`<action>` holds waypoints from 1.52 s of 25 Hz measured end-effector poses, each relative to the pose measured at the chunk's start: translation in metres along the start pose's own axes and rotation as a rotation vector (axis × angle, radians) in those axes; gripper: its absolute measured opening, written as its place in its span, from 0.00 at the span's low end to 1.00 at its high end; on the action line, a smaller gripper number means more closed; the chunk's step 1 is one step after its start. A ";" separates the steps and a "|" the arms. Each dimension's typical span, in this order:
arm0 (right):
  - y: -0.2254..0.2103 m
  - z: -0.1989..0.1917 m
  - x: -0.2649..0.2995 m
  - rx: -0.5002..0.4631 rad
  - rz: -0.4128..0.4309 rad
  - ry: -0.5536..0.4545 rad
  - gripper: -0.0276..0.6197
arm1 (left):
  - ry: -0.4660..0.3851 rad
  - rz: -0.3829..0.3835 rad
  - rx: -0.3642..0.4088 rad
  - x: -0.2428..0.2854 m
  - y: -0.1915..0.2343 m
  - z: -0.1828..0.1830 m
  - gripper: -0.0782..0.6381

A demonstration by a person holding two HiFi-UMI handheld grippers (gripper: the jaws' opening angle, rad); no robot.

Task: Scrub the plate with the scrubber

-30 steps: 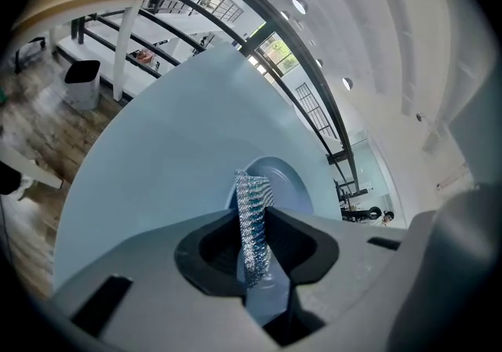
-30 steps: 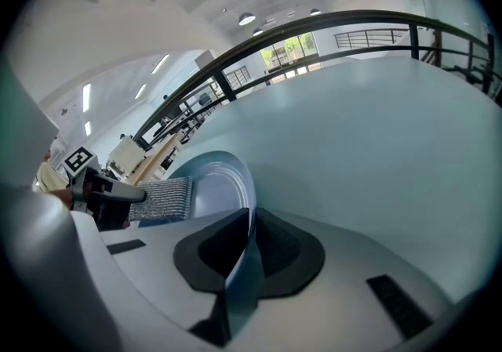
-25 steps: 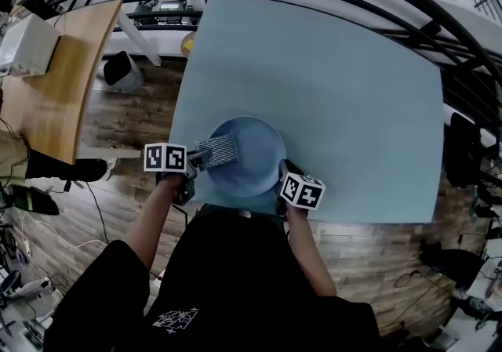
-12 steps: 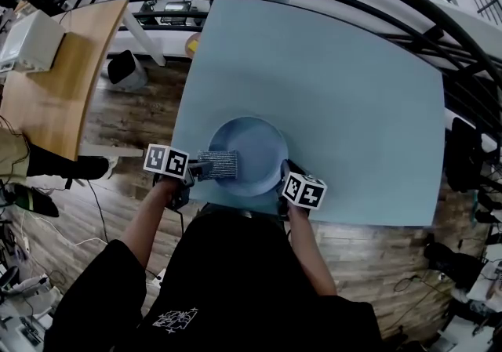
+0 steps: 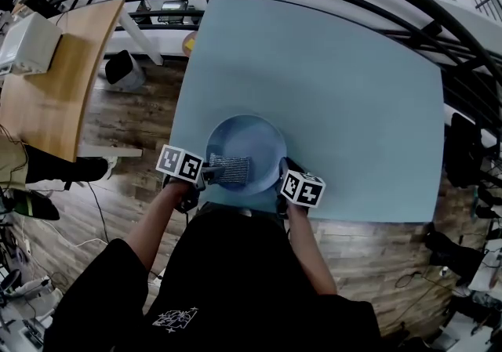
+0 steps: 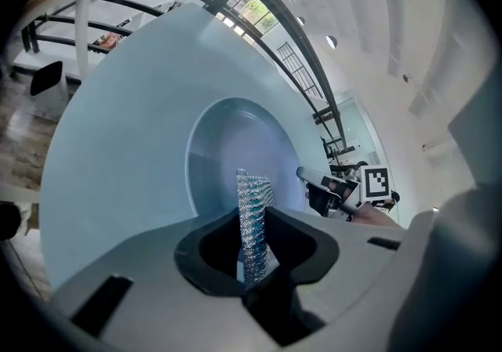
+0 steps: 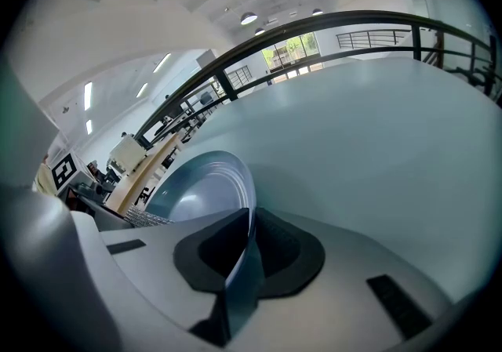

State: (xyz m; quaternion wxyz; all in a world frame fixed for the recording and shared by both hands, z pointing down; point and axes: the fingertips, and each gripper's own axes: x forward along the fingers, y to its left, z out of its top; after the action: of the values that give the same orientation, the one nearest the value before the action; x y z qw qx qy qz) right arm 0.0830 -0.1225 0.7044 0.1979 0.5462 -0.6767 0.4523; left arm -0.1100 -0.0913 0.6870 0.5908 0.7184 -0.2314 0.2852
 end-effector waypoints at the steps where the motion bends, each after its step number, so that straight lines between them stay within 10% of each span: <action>1: 0.000 0.000 0.000 0.000 0.001 0.000 0.09 | 0.000 -0.002 0.004 0.003 -0.002 0.001 0.24; 38: -0.003 0.003 0.003 -0.009 -0.015 0.003 0.08 | -0.061 -0.005 0.013 0.045 -0.022 0.065 0.24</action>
State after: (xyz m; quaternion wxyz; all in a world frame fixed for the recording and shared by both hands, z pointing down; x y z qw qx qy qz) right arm 0.0855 -0.1262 0.7063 0.2047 0.5498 -0.6742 0.4486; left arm -0.0540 -0.1506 0.6929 0.5796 0.7311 -0.2457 0.2630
